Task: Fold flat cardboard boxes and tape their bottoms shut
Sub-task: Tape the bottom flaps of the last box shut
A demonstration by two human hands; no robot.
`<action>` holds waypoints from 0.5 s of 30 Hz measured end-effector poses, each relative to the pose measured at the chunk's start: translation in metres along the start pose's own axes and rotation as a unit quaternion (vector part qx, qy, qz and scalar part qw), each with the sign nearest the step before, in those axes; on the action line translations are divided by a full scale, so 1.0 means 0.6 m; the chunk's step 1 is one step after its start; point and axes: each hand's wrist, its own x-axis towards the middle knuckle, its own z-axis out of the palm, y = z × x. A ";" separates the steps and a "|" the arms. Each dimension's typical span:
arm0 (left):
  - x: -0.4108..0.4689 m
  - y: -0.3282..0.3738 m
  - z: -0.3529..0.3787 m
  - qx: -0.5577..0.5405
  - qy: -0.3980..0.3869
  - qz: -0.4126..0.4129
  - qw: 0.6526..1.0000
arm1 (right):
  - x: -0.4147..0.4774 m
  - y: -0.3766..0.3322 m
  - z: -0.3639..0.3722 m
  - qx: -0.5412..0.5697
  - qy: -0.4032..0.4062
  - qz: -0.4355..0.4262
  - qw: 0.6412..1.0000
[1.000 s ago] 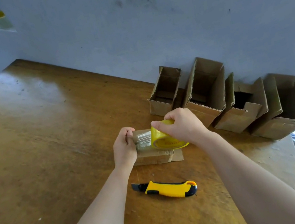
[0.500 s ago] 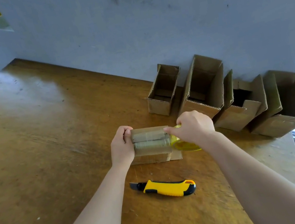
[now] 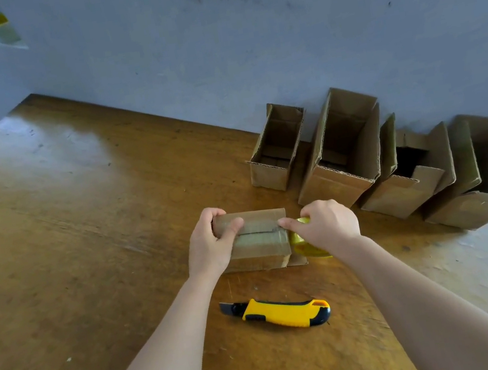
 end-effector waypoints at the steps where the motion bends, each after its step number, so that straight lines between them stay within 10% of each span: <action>1: 0.000 0.001 -0.001 -0.002 -0.015 -0.004 1.000 | 0.001 0.000 0.000 0.001 -0.002 0.001 1.000; 9: -0.021 0.039 0.011 0.312 0.046 0.156 0.936 | 0.002 -0.004 -0.004 -0.008 -0.020 0.017 1.000; 15: -0.068 0.039 0.044 0.427 -0.089 0.229 0.870 | 0.003 -0.010 -0.006 -0.018 -0.025 0.037 0.999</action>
